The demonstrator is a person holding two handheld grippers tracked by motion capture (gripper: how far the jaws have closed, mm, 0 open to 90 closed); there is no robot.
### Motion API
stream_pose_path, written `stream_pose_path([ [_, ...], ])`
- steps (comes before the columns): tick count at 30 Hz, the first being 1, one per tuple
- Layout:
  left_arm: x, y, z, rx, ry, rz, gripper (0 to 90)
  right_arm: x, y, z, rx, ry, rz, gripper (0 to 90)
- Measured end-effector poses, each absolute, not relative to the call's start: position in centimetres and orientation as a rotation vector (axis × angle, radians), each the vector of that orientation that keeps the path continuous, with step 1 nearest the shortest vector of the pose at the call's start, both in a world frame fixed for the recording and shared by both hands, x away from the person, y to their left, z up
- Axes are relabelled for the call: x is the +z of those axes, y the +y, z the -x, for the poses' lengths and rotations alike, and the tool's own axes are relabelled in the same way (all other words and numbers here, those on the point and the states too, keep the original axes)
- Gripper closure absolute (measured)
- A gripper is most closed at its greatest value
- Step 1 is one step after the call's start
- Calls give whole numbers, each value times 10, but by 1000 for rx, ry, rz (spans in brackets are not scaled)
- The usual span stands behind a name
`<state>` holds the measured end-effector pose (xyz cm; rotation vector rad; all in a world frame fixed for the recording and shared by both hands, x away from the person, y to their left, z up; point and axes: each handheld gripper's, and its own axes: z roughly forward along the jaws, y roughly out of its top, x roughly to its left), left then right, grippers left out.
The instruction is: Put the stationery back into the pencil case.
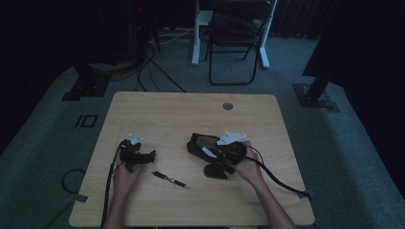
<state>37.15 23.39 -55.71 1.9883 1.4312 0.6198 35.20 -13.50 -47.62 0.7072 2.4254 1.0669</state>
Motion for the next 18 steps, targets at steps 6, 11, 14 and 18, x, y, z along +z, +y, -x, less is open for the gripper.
stream_pose_path([
  [6,-557,234,-372,620,1431,-1988,85,-466,-129,-343,1097,2405,-661,712],
  [11,-557,234,-371,619,1429,-1990,85,-458,-124,-337,1127,2394,-622,712],
  [14,-557,234,-371,619,1429,-1990,85,-455,-119,-333,1134,2390,-596,712],
  [18,-557,234,-371,619,1429,-1990,85,-451,-113,-326,1138,2384,-559,716],
])
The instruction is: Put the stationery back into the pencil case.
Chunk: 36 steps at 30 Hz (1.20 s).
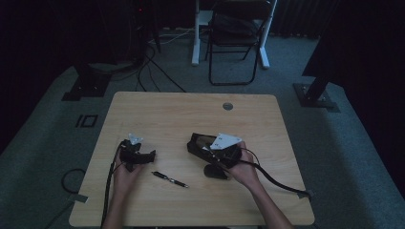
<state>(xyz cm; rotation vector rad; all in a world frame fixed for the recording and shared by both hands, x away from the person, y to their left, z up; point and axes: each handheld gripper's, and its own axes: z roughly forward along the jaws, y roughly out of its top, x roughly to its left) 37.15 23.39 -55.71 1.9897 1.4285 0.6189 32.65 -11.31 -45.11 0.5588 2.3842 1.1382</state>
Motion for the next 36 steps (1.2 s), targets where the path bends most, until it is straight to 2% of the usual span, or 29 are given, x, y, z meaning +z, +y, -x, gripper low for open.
stream_pose_path([
  [13,-557,234,-372,619,1428,-1990,85,-429,-75,-310,1296,2398,-469,725],
  [21,-557,234,-372,619,1429,-1987,85,-442,-52,-304,1307,2448,-444,718],
  [36,-557,234,-372,619,1428,-1987,85,-471,-35,-304,1287,2490,-461,711],
])
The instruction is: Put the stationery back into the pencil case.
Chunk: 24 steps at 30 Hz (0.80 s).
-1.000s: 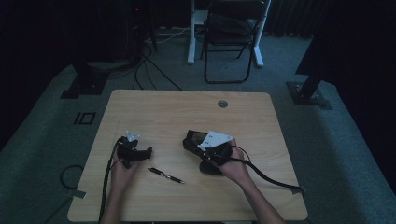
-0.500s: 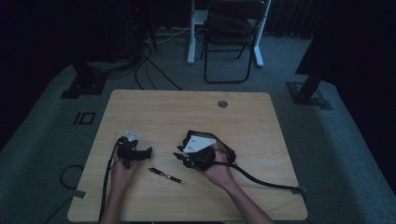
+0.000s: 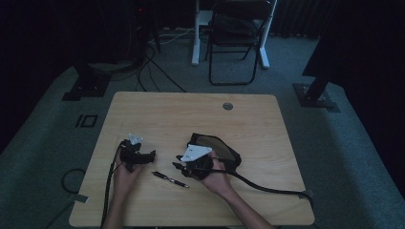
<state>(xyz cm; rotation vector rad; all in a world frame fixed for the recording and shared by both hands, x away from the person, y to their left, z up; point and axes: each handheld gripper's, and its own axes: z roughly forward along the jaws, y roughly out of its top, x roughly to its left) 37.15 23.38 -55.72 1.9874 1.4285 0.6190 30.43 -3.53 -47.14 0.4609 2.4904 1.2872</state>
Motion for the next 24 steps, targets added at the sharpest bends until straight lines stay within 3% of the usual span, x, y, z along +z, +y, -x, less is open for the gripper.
stream_pose_path([
  [24,-557,234,-372,619,1429,-1987,85,-501,-21,-308,1237,2550,-462,711],
])
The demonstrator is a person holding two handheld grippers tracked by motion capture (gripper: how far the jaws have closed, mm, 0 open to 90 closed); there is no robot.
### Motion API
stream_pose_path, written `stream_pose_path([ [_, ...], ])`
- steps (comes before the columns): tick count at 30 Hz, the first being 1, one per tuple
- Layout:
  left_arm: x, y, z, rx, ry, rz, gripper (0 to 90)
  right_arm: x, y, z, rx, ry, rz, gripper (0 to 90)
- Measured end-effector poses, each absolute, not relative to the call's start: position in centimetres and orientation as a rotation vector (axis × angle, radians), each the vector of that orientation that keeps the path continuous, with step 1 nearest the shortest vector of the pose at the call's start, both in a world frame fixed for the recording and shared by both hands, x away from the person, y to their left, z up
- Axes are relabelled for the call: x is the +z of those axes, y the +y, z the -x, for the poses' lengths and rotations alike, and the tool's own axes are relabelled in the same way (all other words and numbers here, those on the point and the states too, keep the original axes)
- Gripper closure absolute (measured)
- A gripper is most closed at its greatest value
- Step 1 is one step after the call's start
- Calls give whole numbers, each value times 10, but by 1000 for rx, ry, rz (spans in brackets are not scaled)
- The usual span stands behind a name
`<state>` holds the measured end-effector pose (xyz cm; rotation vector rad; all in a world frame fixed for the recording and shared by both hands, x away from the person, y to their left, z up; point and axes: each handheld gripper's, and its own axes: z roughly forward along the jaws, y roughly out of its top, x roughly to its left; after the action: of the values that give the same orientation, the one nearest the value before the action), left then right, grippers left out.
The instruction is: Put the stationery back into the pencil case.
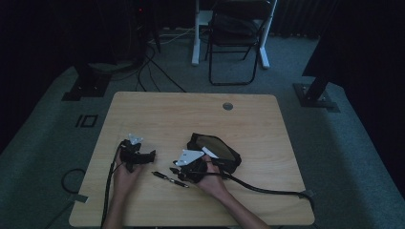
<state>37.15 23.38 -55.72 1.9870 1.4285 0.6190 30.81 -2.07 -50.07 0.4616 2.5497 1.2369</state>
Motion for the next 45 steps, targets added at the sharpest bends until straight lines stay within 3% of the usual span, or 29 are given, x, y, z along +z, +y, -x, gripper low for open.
stream_pose_path([
  [24,-557,234,-372,619,1429,-1988,85,-533,-7,-306,1166,2626,-442,702],
  [45,-557,234,-371,619,1429,-1987,85,-552,-2,-310,1095,2683,-456,795],
])
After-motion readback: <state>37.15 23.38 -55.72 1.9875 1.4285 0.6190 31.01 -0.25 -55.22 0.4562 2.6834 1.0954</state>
